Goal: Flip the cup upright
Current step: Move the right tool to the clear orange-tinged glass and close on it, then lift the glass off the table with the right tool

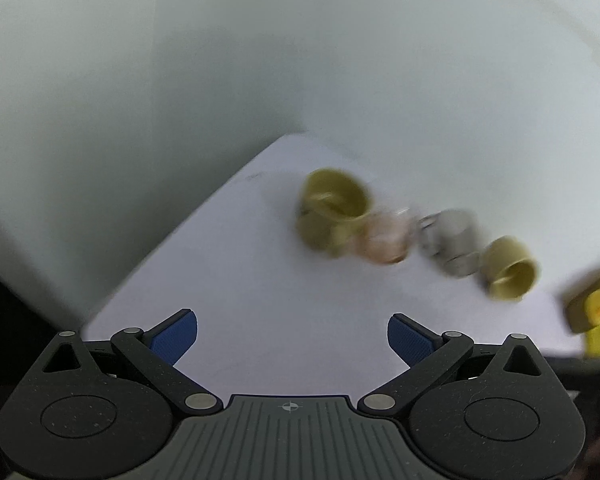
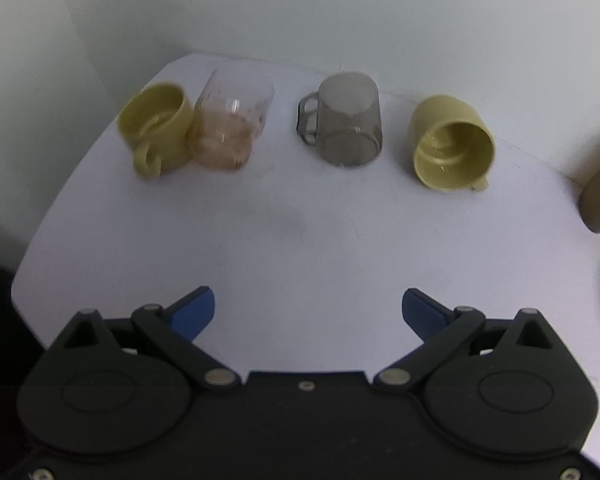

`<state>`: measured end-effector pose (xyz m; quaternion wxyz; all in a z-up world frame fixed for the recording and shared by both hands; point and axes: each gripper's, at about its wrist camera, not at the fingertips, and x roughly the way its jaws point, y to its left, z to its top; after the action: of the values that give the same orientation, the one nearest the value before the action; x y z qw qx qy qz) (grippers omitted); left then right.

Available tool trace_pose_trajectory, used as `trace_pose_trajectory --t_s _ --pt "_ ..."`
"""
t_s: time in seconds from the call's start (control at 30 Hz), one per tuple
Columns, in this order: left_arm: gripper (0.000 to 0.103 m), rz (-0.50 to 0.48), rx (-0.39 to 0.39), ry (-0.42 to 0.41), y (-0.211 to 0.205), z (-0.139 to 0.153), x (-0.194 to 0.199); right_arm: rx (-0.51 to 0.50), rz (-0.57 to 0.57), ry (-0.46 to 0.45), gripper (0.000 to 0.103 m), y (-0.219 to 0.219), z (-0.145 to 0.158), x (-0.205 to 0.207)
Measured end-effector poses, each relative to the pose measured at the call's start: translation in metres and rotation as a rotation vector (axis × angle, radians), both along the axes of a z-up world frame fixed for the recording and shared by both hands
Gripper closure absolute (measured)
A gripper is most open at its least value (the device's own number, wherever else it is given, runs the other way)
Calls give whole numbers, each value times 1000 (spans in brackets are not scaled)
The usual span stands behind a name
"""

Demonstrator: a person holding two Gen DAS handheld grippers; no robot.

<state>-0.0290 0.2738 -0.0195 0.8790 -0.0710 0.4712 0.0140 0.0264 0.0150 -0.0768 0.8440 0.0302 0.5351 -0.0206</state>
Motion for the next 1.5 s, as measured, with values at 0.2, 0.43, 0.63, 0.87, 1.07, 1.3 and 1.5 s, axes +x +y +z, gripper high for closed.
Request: trace_pose_trajectory --t_s 0.2,0.43,0.63,0.87,1.07,1.3,1.5 --pt "0 21 -52 20 52 -7 1 51 -42 -17 46 20 -14 70" --pt "0 136 -40 42 100 -21 18 102 -112 -71 34 38 -27 137" --pt "0 124 -46 84 108 -19 20 130 -125 5 30 46 -54 157" --pt "0 75 -49 78 99 -22 24 141 -106 31 36 52 -65 159" --pt "0 28 -62 63 75 -26 37 124 -99 48 36 41 -61 116" --pt "0 -80 -24 52 27 -26 51 109 -120 77 36 20 -62 64" --pt "0 -114 56 5 -26 -26 56 133 -118 100 37 0 -58 51"
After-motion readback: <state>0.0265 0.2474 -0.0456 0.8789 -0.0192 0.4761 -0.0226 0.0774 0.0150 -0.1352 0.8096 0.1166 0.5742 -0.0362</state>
